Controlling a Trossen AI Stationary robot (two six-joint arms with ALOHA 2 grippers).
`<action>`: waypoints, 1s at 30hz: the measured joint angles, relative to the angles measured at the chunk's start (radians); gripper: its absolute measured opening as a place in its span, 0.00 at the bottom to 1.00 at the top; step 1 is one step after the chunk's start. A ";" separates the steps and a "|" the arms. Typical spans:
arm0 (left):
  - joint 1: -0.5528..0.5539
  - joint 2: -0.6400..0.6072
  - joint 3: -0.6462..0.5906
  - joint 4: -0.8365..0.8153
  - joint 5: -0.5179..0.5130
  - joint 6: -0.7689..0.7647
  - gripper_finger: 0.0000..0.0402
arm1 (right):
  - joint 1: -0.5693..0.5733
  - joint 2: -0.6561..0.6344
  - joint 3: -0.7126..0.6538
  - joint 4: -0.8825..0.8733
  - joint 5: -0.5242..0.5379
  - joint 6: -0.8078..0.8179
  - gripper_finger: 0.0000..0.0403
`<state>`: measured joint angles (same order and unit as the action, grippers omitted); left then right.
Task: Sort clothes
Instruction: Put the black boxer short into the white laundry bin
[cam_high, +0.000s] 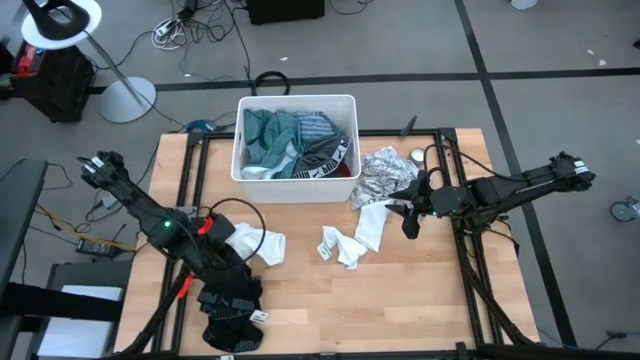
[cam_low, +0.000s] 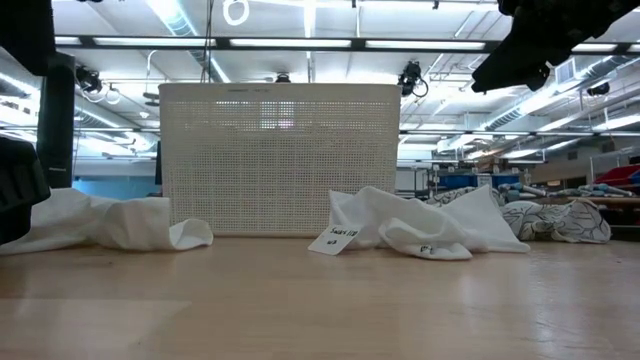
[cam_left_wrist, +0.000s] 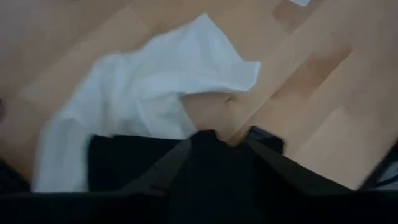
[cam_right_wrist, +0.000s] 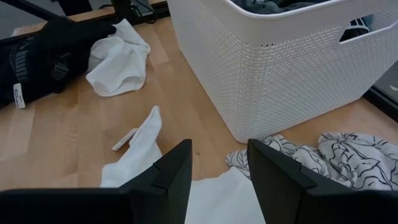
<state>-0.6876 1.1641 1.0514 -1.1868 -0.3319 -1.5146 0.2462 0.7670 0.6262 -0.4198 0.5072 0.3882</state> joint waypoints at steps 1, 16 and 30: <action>0.000 0.005 -0.004 0.023 0.002 -0.028 0.40 | 0.000 0.000 0.000 0.000 0.000 0.000 0.39; -0.089 0.156 -0.009 0.191 0.188 -0.223 0.41 | 0.000 0.000 0.000 0.002 -0.001 0.011 0.39; -0.113 0.168 -0.009 0.148 0.223 -0.009 0.41 | 0.000 0.000 0.000 0.005 -0.002 0.011 0.39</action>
<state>-0.8005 1.3319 1.0428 -1.0387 -0.1086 -1.5231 0.2466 0.7670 0.6262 -0.4152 0.5053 0.3988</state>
